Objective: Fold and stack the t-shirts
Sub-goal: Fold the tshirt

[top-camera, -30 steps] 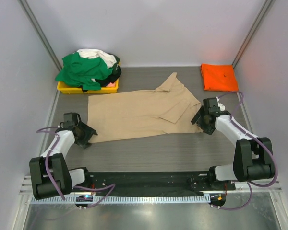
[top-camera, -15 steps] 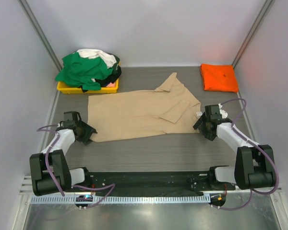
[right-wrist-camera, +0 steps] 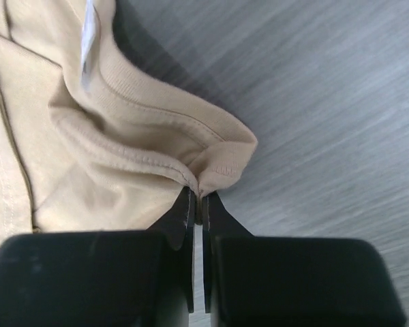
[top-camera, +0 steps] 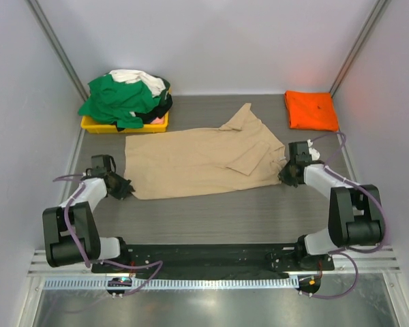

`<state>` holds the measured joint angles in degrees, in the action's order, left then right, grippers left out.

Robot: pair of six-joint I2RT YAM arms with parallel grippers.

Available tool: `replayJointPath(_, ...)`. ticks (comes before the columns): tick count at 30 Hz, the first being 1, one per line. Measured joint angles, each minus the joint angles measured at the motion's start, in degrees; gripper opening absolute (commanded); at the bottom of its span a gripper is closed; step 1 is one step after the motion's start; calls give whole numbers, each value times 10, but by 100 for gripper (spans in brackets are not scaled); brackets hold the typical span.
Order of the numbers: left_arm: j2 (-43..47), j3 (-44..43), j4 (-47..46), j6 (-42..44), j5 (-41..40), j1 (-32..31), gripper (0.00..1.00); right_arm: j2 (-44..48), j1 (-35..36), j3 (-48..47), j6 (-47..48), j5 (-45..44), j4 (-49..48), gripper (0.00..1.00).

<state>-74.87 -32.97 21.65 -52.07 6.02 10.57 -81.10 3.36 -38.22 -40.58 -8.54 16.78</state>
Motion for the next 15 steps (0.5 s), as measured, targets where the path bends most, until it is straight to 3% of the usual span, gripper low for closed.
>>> replayJointPath(3,-40,-57,30,-1,0,0,0,-50,-5,-69,5,5,22,1)
replayJointPath(8,-103,-288,104,-12,36,-1,0,-109,-9,-311,17,8,105,1)
replayJointPath(12,-47,-383,116,-16,37,-1,0,-34,-12,-405,23,-9,113,1)
replayJointPath(15,45,-337,120,-17,41,0,0,75,-17,-349,23,-15,113,1)
